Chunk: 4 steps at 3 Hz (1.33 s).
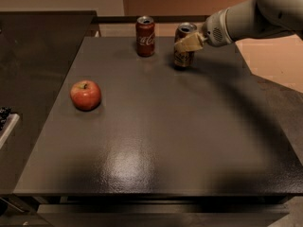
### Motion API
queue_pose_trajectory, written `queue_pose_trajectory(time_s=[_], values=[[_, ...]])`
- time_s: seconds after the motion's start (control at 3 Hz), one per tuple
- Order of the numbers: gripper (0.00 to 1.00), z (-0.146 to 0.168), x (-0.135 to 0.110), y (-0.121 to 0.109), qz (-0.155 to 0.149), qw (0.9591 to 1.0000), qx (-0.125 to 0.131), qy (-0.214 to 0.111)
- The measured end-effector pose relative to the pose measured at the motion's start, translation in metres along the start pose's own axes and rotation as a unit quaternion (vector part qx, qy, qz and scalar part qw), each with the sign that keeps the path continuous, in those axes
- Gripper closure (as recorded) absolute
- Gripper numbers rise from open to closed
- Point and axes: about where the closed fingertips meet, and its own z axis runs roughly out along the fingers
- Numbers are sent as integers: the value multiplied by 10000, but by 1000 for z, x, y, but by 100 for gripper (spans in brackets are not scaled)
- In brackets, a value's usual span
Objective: Move orange can near coke can
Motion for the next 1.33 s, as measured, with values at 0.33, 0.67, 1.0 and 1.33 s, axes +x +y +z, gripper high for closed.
queue_pose_trajectory(time_s=[0.33,0.67,1.0,1.33], values=[[100,23,-3,-15,-45,9999,2,-101],[100,43,-10,-24,-80,9998,-18,-192],[84,59,-12,-28,-94,9998,-72,-176],[61,69,-13,-28,-110,9998,-138,-129]])
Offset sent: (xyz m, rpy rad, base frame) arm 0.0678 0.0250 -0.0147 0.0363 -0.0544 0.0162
